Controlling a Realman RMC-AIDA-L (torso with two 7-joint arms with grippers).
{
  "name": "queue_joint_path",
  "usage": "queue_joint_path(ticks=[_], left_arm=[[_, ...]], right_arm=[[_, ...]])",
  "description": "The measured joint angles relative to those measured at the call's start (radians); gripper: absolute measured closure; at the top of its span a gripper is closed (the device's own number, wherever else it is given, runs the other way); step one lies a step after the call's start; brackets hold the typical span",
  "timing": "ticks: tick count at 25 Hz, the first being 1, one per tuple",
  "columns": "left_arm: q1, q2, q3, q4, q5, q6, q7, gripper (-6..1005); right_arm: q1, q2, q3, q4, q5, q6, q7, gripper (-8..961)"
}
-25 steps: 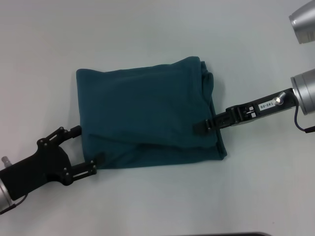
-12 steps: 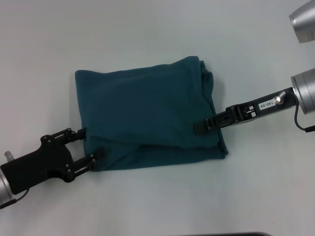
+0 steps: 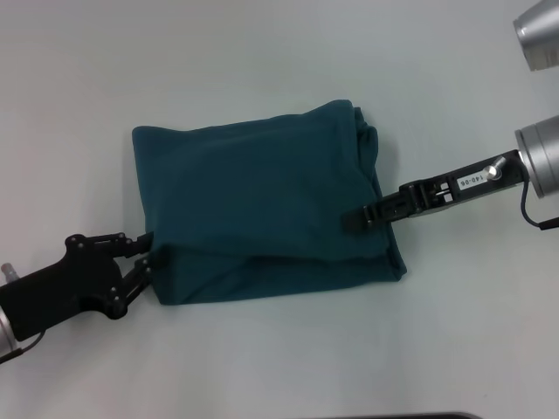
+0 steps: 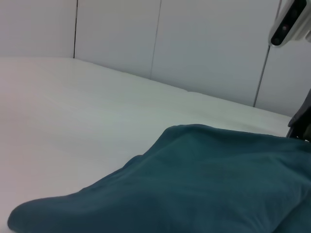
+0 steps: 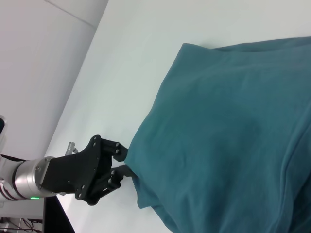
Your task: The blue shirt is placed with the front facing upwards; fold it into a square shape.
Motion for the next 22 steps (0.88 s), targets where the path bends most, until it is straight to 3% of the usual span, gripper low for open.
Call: queue_joint_path(ticks=[4, 9, 22], left_arm=[[-0.001, 0.001, 0.001, -0.008, -0.002, 0.008, 0.000, 847], [-0.003, 0.003, -0.002, -0.021, -0.003, 0.024, 0.001, 1000], [-0.014, 0.003, -0.003, -0.024, -0.004, 0.025, -0.002, 997]], right_arm=[[0.004, 0.001, 0.000, 0.000, 0.000, 0.000, 0.000, 370], [0.007, 0.006, -0.005, 0.000, 0.000, 0.000, 0.000, 415], [0.008, 0.003, -0.019, 0.005, -0.007, -0.003, -0.001, 531]])
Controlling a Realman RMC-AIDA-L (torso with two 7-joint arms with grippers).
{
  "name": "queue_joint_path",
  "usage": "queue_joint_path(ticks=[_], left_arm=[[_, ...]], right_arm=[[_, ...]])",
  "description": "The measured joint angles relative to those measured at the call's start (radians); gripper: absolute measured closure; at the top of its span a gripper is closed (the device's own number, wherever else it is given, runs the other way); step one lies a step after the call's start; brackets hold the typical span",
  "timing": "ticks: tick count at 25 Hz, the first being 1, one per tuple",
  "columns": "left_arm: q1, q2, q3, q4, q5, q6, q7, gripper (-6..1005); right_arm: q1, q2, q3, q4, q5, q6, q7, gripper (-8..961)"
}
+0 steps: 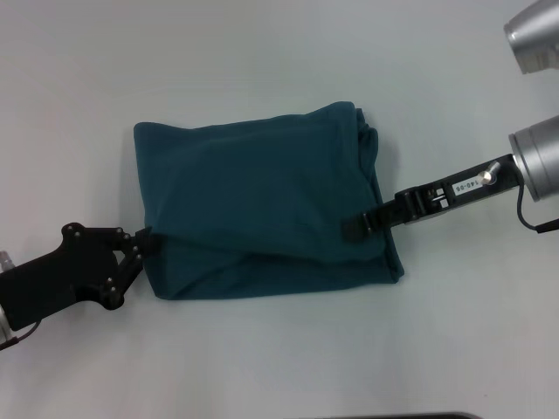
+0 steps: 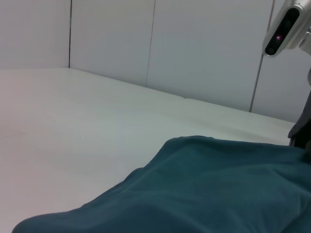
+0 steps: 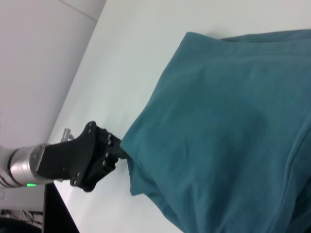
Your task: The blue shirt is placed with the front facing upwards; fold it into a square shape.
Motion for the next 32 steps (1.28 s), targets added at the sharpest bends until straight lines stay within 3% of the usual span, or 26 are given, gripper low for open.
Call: queue_joint_path(ticks=[11, 14, 17, 23, 32], left_arm=[[0.002, 0.000, 0.000, -0.003, 0.000, 0.000, -0.003, 996], [0.004, 0.000, 0.000, -0.009, 0.000, 0.000, -0.003, 997], [0.010, 0.001, 0.000, -0.024, 0.000, 0.003, -0.003, 997], [0.013, 0.001, 0.001, -0.028, 0.007, 0.016, 0.002, 997], [0.020, 0.001, 0.007, -0.042, 0.008, 0.019, 0.005, 996]], right_arm=[[0.010, -0.002, -0.027, -0.002, -0.001, 0.012, 0.012, 730], [0.007, -0.012, -0.027, -0.003, -0.001, 0.008, 0.015, 795], [0.002, -0.031, -0.027, -0.004, -0.001, 0.006, 0.028, 927], [-0.010, -0.061, -0.021, -0.004, -0.001, 0.008, 0.048, 891], [-0.012, -0.062, -0.022, 0.005, 0.003, 0.006, 0.046, 838]])
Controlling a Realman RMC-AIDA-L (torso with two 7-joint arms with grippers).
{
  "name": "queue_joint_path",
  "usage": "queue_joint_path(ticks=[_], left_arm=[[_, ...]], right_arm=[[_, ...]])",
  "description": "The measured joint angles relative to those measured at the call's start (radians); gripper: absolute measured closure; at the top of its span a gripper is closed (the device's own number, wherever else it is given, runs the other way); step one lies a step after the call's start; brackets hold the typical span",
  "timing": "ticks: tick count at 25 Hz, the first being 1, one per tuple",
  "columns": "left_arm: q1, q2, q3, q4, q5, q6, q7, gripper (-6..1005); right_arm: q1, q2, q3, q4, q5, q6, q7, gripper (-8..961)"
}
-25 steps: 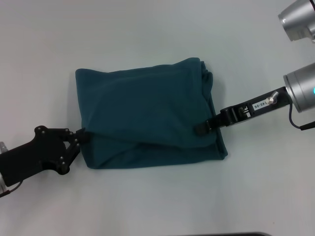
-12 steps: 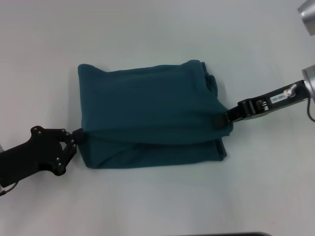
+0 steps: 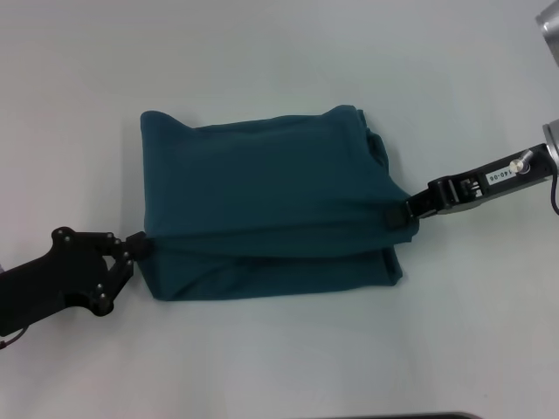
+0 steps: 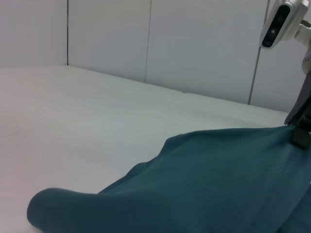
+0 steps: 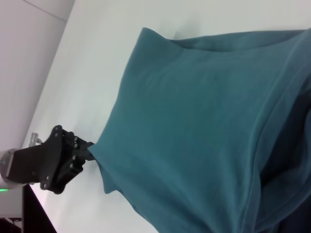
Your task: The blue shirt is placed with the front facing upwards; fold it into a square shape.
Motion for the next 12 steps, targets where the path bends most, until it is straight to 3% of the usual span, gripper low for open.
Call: queue_joint_path(ticks=[7, 9, 12], left_arm=[[0.007, -0.005, -0.061, 0.007, -0.027, 0.009, 0.012, 997], [0.012, -0.004, -0.079, 0.008, -0.032, 0.013, 0.026, 873], [0.016, 0.002, -0.116, 0.001, -0.045, 0.051, 0.019, 822]], right_arm=[[-0.001, -0.001, 0.021, 0.000, 0.028, -0.011, 0.004, 796], [-0.003, -0.009, 0.034, 0.000, 0.029, -0.014, 0.005, 785], [-0.008, -0.029, 0.052, 0.000, 0.029, -0.022, 0.009, 767]])
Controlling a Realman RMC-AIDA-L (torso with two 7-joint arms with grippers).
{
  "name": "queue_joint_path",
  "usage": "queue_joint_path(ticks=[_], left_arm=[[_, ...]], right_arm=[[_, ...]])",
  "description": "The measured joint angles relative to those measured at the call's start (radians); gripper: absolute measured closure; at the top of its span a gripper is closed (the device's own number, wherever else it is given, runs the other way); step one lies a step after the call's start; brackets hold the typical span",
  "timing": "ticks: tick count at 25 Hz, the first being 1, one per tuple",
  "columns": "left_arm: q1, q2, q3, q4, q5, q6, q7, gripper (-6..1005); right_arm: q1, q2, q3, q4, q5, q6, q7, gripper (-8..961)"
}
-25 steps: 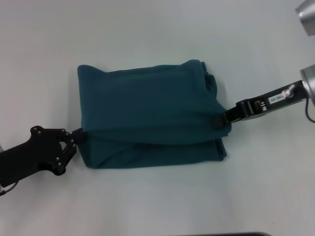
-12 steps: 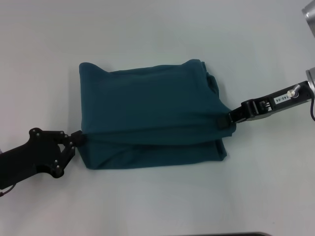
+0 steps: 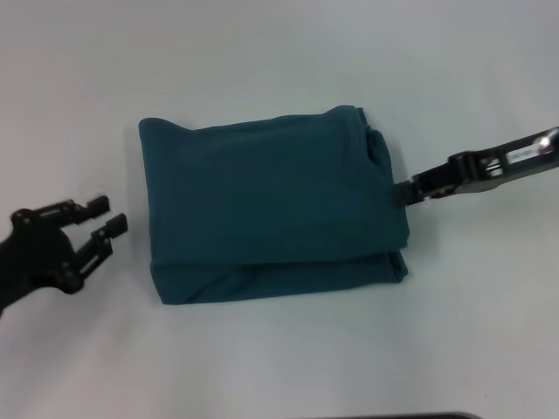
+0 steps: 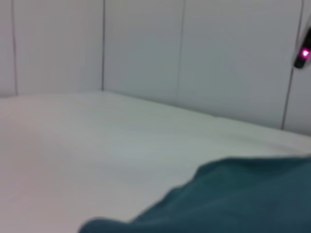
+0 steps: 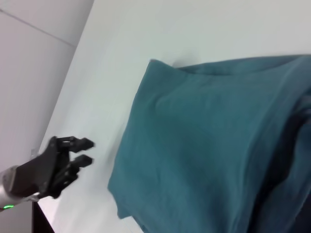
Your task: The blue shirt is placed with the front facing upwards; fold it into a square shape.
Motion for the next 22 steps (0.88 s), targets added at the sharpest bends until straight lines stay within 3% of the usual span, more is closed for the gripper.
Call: queue_joint_path(ticks=[3, 7, 9, 16, 19, 22], left_arm=[[-0.004, 0.004, -0.033, -0.020, -0.008, 0.063, -0.028, 771], [-0.016, 0.004, -0.038, -0.056, -0.013, 0.110, -0.121, 703], [-0.036, 0.004, -0.031, -0.102, -0.013, 0.161, -0.254, 641], [-0.055, 0.002, -0.020, -0.146, -0.010, 0.232, -0.381, 352], [-0.051, 0.000, -0.026, -0.146, -0.013, 0.233, -0.379, 244], [-0.049, 0.000, -0.027, -0.147, -0.014, 0.232, -0.373, 181]], right_arm=[[-0.007, -0.024, 0.034, -0.004, 0.003, -0.009, 0.005, 749], [-0.010, -0.028, 0.088, -0.010, 0.049, -0.036, -0.013, 546], [-0.010, -0.021, 0.088, -0.005, 0.088, -0.045, -0.022, 491], [0.006, 0.068, 0.049, 0.016, 0.140, -0.078, -0.054, 464], [-0.002, 0.073, -0.001, 0.044, 0.126, -0.060, -0.052, 458], [-0.017, 0.056, -0.006, 0.097, 0.105, -0.034, -0.046, 451]])
